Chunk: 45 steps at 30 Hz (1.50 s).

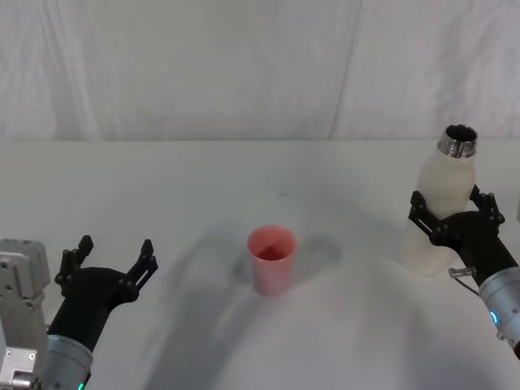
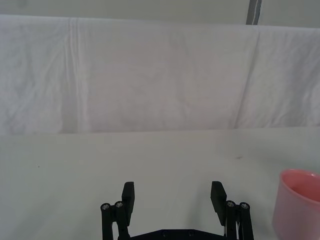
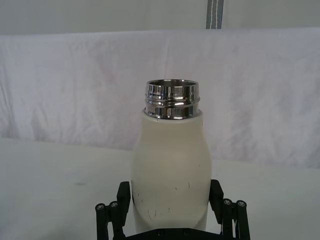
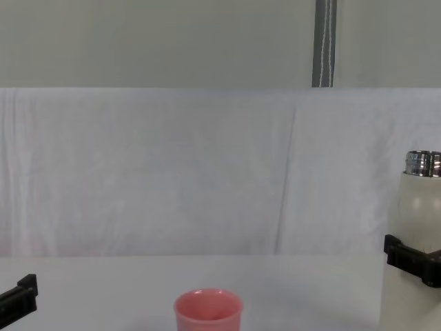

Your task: Grasp the thermos with one hand and pour water into the cup lid.

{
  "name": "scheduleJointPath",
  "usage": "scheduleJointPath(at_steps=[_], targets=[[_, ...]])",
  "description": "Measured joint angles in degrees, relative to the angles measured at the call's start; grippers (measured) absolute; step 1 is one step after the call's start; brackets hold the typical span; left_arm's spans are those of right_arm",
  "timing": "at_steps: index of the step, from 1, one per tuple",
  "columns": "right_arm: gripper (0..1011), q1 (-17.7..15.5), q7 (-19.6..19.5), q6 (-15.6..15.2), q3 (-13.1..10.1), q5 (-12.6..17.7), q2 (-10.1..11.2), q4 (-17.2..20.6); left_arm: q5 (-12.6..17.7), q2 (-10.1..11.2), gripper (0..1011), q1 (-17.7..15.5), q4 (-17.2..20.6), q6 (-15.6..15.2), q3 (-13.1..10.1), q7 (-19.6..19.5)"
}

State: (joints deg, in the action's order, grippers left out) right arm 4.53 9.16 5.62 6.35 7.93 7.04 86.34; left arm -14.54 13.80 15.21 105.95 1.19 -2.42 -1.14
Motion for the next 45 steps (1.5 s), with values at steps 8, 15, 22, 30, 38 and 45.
scheduleJointPath(at_steps=[8, 15, 22, 30, 38, 45], targets=[[1001, -1.28, -0.37, -0.57, -0.14, -0.07, 0.09, 1.36, 0.0, 0.0, 1001, 0.0, 0.0, 0.0, 0.0, 0.0], [1001, -2.5, -0.48, -0.94, -0.53, 0.05, 0.26, 2.64, 0.0, 0.0, 1001, 0.0, 0.0, 0.0, 0.0, 0.0], [1001, -3.48, -0.48, -1.09, -0.75, 0.33, 0.37, 3.73, 0.0, 0.0, 1001, 0.0, 0.0, 0.0, 0.0, 0.0], [1001, -5.11, -0.4, -0.82, -1.01, 0.72, 0.59, 5.25, 0.0, 0.0, 1001, 0.0, 0.0, 0.0, 0.0, 0.0], [1001, -7.38, 0.62, -0.13, -1.17, 1.3, 1.39, 6.83, 0.0, 0.0, 1001, 0.0, 0.0, 0.0, 0.0, 0.0], [1001, -9.18, 2.2, 0.25, -1.05, 2.28, 2.5, 7.68, 0.0, 0.0, 1001, 0.0, 0.0, 0.0, 0.0, 0.0]])
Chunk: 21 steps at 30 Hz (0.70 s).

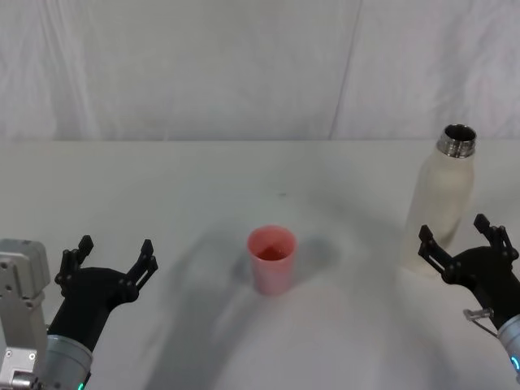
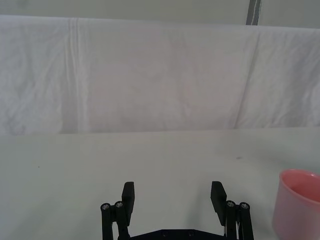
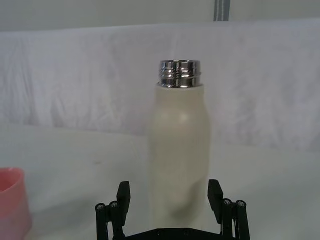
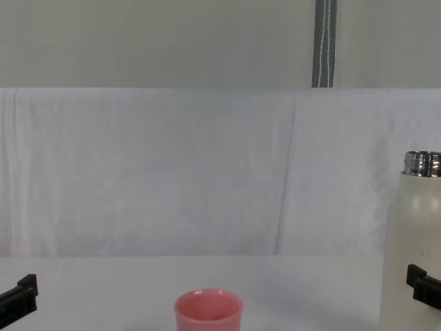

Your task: Grasp the thermos with one hand and pour water into the cup lid.

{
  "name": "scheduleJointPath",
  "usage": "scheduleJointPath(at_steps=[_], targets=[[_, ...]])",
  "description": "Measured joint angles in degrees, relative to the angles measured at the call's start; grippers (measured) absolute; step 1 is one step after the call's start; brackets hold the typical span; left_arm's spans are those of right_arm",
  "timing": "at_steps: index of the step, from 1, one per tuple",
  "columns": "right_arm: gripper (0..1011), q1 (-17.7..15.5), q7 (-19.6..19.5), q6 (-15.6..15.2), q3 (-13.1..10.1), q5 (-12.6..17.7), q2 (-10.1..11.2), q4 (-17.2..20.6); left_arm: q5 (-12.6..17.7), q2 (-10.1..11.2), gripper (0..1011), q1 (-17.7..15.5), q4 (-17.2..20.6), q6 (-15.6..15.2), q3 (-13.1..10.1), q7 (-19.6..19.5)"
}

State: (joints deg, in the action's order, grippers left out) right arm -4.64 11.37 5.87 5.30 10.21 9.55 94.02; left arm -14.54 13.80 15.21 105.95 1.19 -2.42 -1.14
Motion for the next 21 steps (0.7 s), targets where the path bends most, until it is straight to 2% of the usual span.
scheduleJointPath(at_steps=[21], targets=[[1001, -1.1, 3.13, 1.18, 2.5, 2.02, 2.48, 0.12, 0.0, 0.0, 1001, 0.0, 0.0, 0.0, 0.0, 0.0]])
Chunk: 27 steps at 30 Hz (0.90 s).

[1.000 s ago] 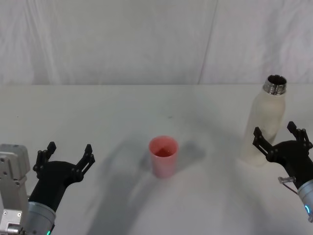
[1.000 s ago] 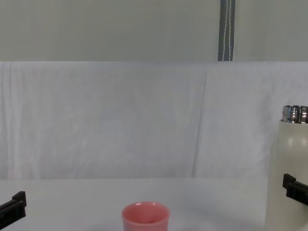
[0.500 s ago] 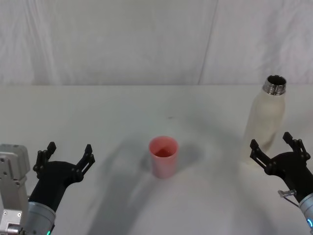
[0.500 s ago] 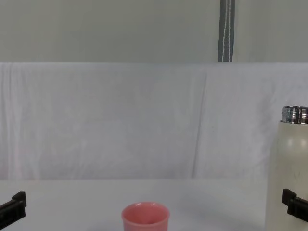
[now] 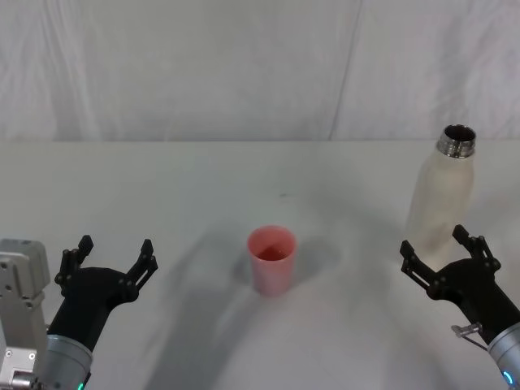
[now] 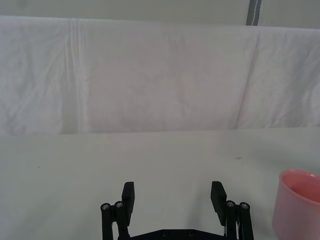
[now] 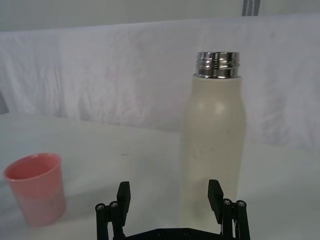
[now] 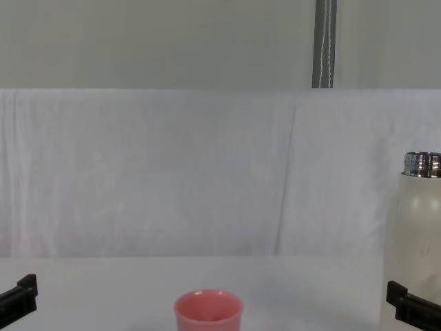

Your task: Grasp the thermos with one hand and pour water into the cup lid.

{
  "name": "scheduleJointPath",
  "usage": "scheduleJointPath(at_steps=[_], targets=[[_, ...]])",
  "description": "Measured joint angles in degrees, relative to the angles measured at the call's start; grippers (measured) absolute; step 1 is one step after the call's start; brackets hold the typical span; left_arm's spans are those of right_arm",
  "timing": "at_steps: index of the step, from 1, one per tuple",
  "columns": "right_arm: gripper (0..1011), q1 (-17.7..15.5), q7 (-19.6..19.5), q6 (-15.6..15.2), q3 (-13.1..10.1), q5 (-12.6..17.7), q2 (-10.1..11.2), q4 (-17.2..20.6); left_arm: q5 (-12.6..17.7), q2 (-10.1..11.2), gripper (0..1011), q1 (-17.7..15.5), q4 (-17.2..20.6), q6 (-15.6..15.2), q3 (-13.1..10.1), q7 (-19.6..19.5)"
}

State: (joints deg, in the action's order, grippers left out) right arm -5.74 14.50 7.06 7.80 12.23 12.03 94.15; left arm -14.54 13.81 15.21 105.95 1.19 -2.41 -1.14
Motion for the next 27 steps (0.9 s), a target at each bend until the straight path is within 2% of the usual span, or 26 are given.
scheduleJointPath(at_steps=[11, 27], targets=[[1001, 0.11, 0.6, 0.1, 1.3, 0.59, 0.65, -0.78, 0.0, 0.0, 1001, 0.0, 0.0, 0.0, 0.0, 0.0], [1001, 2.14, 2.02, 1.36, 3.76, 1.62, 0.61, -4.59, 0.0, 0.0, 1001, 0.0, 0.0, 0.0, 0.0, 0.0]])
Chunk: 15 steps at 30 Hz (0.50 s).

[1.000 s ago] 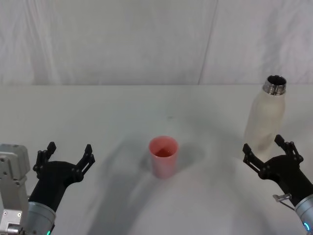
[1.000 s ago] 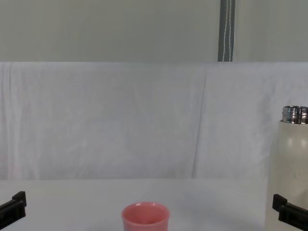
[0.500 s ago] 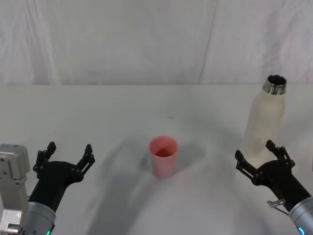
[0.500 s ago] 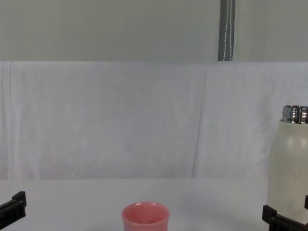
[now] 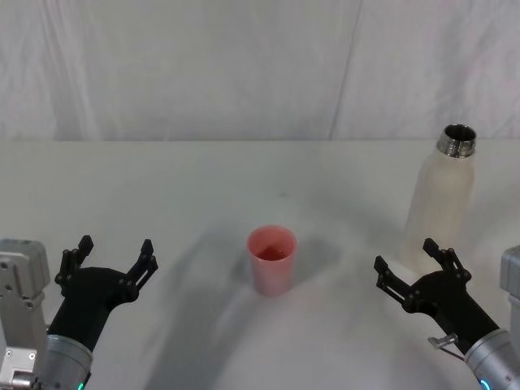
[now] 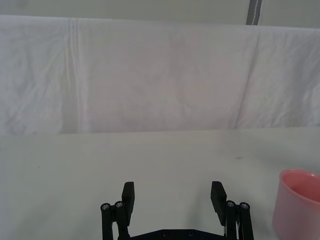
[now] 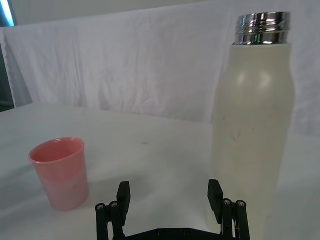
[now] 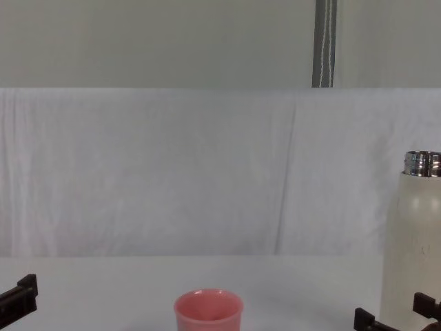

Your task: Grasp the thermos with one hand and pour water into the cup lid.

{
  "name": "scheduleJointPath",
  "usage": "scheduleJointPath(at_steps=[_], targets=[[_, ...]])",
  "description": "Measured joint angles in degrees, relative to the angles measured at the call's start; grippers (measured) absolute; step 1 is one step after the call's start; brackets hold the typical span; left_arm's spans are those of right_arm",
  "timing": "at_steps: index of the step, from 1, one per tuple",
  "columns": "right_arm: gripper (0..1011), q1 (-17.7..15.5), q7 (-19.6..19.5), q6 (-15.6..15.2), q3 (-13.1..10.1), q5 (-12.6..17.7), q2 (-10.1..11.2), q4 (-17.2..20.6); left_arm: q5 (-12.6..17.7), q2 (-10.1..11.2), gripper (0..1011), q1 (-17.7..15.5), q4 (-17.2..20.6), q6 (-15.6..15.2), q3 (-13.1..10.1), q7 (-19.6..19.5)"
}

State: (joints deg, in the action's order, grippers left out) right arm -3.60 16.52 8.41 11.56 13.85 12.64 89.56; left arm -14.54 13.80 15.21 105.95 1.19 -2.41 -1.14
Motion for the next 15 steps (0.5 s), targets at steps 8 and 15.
scheduleJointPath(at_steps=[8, 15], targets=[[1001, 1.36, 0.3, 0.43, 1.27, -0.12, -0.32, -2.23, 0.0, 0.0, 1001, 0.0, 0.0, 0.0, 0.0, 0.0], [1001, 2.31, 0.38, 0.67, 1.94, -0.29, -0.55, -3.69, 0.0, 0.0, 1001, 0.0, 0.0, 0.0, 0.0, 0.0]])
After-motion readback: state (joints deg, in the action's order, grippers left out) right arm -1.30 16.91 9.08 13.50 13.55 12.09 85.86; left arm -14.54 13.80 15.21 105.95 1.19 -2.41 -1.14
